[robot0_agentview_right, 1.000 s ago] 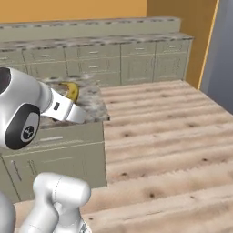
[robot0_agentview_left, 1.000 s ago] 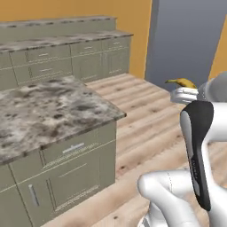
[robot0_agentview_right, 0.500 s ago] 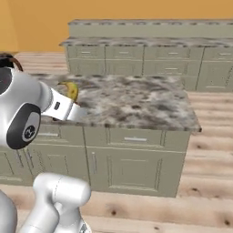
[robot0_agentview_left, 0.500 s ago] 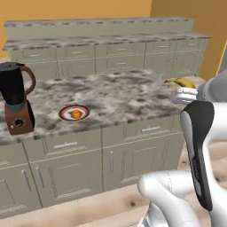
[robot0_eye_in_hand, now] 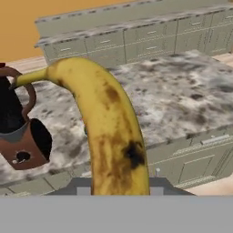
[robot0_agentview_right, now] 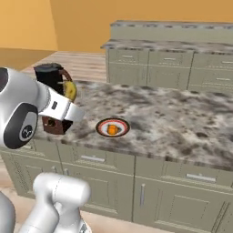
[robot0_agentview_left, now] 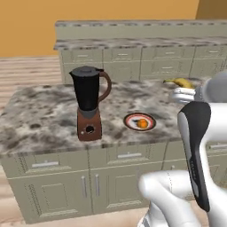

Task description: Pick the banana and orange from the fridge and place them on the plate next to the blender to make a fruit smoothie.

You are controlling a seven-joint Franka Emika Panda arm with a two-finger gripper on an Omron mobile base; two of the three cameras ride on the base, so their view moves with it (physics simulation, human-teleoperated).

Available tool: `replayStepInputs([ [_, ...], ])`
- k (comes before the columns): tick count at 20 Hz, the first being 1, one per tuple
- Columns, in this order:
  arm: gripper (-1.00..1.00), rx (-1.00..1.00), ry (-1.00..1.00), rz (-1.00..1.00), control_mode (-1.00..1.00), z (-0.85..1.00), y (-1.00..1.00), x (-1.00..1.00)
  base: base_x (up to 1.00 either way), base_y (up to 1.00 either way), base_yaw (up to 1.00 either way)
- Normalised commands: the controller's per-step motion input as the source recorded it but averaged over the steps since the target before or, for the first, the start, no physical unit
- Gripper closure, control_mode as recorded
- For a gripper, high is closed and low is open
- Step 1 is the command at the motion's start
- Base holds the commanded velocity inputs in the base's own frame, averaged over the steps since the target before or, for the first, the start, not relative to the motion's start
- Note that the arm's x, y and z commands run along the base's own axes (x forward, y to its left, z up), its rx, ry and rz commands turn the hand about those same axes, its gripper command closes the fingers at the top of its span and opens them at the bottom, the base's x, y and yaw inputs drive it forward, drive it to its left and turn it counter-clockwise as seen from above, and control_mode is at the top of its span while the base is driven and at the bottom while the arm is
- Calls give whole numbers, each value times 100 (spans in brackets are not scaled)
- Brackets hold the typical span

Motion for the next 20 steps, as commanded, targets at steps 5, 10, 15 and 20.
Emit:
replayStepInputs([
  [5, 100, 0, 0, 0, 100, 0, 0, 0, 81, -8, 27],
  [10, 100, 0, 0, 0, 100, 0, 0, 0, 41, -23, 18],
  [15, 100, -3, 15, 16, -100, -97, -54, 5, 0, 0, 0],
  [20, 100, -27, 27, 19, -100, -100, -17, 40, 0, 0, 0],
])
